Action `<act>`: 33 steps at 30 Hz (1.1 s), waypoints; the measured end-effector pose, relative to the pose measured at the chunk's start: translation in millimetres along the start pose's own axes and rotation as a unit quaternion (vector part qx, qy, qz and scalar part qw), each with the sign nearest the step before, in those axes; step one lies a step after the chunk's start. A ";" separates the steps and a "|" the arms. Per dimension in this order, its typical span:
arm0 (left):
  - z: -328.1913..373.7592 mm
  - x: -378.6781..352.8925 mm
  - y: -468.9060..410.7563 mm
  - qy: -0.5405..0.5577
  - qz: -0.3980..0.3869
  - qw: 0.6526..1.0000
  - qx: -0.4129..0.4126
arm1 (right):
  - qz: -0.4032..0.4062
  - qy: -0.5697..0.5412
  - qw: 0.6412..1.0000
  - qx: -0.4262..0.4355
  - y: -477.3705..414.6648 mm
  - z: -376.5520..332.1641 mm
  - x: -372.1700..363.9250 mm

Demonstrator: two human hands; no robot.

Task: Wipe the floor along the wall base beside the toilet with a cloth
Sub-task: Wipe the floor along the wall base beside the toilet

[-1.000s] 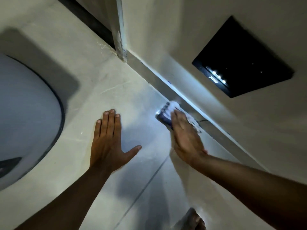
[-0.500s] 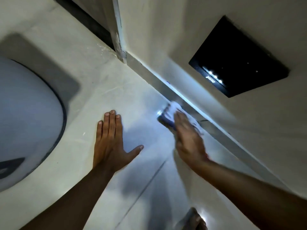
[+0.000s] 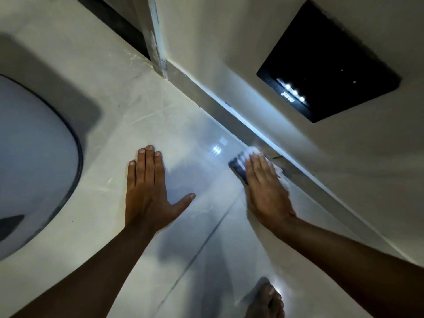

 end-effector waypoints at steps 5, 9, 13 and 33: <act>-0.5 -4.4 -0.3 -0.008 0.001 1.000 0.007 | 0.041 -0.136 0.990 -0.008 -46.8 -44.5 4.4; -2.6 0.8 0.9 0.008 -0.003 1.000 -0.012 | -0.028 -0.105 0.992 -0.058 36.0 15.8 -10.5; -4.5 1.4 0.8 0.013 0.000 1.000 -0.013 | -0.058 -0.066 0.995 -0.043 30.6 31.1 -11.8; 12.8 -2.3 12.5 0.032 0.008 0.999 -0.007 | 0.048 0.042 0.994 0.086 1.1 15.8 7.7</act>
Point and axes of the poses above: each hand's wrist, its own y-axis away from the middle knuckle, its own x-axis out of the back of the hand, z = x × y, the point moved 3 cm from there along -y, towards the middle knuckle, and after that the axes turned 10 degrees about -x, right-handed, at the moved point
